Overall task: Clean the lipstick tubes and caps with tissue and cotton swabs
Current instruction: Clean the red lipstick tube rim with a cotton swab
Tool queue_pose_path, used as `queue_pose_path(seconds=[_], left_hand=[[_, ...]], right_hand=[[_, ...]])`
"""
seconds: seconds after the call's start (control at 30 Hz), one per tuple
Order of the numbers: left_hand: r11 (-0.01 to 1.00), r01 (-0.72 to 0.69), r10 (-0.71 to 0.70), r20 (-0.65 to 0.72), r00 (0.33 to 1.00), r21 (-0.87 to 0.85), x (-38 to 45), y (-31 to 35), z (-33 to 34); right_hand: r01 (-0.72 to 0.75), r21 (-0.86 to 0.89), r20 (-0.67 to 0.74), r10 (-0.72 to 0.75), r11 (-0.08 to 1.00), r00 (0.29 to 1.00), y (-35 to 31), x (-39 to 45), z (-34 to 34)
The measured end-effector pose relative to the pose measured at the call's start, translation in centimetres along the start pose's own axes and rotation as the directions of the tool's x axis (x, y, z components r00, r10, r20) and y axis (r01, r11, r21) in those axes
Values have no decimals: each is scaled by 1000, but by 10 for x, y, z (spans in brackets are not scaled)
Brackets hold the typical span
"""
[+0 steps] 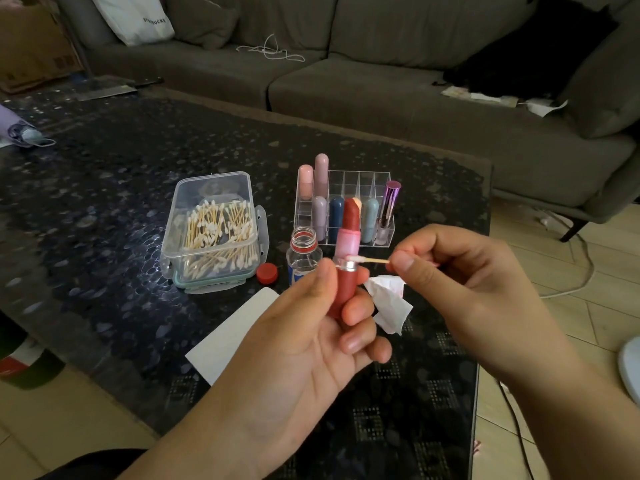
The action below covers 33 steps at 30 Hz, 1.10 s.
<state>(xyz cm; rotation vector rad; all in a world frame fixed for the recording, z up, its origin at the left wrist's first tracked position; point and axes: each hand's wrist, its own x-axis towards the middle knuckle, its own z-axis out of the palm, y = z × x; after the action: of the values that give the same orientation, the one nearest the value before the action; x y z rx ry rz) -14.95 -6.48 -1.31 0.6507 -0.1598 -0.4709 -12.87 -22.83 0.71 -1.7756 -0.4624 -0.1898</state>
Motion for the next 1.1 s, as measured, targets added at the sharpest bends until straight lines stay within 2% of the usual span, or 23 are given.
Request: queue_pose_path(seconds=[0.17, 0.43, 0.53, 0.63, 0.77, 0.97, 1.1], left_hand=[[997, -4, 12, -99, 995, 78, -4, 1, 7], [995, -38, 46, -81, 996, 91, -3, 1, 3], [994, -19, 26, -62, 998, 106, -3, 1, 3], [999, 12, -10, -43, 999, 49, -4, 2, 1], [999, 35, -33, 85, 996, -22, -3, 1, -3], [998, 57, -52, 115, 992, -42, -4, 3, -5], [998, 64, -60, 134, 989, -28, -3, 2, -6]], right_hand=[[-3, 27, 11, 2, 1000, 1000, 0, 0, 2], [13, 44, 1, -13, 999, 1000, 1, 1, -1], [28, 39, -7, -28, 999, 1000, 1, 1, -1], [36, 59, -26, -35, 998, 999, -1, 1, -1], [33, 43, 15, -34, 999, 999, -1, 0, 3], [18, 60, -54, -15, 998, 998, -2, 0, -2], [33, 26, 6, -33, 999, 999, -2, -2, 1]])
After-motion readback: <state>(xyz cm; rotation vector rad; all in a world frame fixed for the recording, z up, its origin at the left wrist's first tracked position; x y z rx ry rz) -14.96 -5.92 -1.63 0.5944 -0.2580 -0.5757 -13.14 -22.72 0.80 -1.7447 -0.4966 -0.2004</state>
